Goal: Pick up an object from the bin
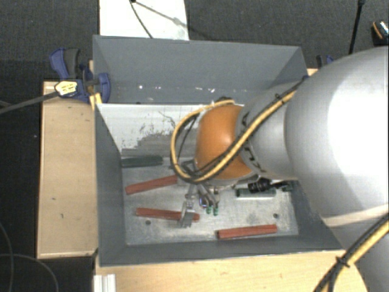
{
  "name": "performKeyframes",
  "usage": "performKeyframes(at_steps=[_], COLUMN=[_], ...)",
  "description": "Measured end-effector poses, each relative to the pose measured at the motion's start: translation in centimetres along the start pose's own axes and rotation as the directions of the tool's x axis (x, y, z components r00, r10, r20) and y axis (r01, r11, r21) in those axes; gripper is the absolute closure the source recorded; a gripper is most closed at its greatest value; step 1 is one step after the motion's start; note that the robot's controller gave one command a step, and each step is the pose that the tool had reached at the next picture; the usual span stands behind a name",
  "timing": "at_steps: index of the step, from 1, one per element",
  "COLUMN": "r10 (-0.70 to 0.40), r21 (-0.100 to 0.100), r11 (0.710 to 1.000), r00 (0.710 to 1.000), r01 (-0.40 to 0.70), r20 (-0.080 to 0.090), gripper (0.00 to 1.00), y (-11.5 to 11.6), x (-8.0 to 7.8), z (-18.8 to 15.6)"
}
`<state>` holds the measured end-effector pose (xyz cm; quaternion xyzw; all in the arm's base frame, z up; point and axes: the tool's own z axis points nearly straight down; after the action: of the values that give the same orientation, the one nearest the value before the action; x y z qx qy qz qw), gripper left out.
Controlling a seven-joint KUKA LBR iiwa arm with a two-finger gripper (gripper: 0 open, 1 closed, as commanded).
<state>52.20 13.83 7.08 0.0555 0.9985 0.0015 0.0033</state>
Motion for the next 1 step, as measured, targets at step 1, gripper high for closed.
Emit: performKeyframes(at_steps=[1], r10=[0.002], r21=[0.003], r11=[1.000], r00=[1.000], r01=[-0.002], r20=[-0.006], gripper=[1.00], y=[-0.45], x=[0.14], z=[0.04])
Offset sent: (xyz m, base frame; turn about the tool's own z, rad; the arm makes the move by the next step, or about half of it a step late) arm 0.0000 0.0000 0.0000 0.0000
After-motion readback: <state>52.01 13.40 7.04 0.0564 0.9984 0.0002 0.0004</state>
